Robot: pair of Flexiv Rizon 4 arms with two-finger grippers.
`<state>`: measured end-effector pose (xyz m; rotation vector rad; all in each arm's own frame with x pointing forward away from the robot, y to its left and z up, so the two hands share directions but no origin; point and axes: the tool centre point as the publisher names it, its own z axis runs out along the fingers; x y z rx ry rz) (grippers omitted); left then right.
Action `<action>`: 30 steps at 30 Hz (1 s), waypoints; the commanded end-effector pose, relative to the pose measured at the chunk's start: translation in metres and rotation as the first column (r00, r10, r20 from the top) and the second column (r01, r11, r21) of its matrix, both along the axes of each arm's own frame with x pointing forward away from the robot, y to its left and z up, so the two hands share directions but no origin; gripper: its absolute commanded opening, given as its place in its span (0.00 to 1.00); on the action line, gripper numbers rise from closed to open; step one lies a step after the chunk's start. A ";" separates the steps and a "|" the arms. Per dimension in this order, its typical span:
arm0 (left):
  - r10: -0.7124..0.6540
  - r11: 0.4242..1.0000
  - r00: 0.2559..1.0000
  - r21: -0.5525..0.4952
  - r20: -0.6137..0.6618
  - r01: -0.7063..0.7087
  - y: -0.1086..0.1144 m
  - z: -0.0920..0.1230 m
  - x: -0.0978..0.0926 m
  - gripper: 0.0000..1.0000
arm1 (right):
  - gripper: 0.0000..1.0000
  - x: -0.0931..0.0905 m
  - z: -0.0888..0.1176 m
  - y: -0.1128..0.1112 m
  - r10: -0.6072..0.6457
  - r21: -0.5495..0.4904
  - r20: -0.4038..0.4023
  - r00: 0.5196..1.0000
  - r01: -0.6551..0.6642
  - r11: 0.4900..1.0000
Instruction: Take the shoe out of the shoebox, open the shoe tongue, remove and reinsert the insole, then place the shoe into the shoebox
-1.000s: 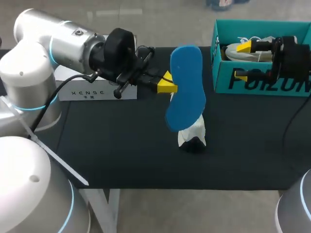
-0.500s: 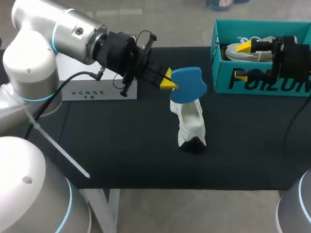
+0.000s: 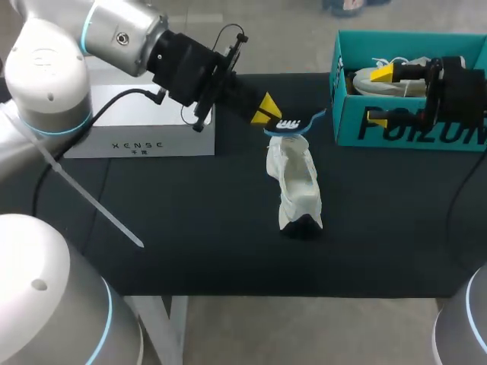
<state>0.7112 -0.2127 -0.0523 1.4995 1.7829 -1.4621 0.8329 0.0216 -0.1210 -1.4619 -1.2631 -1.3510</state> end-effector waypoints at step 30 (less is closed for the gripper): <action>0.230 0.971 0.514 -0.161 0.827 -0.176 -0.038 -0.039 0.025 0.00 | 1.00 0.000 0.020 0.026 0.026 0.008 0.096 0.995 -0.027 1.000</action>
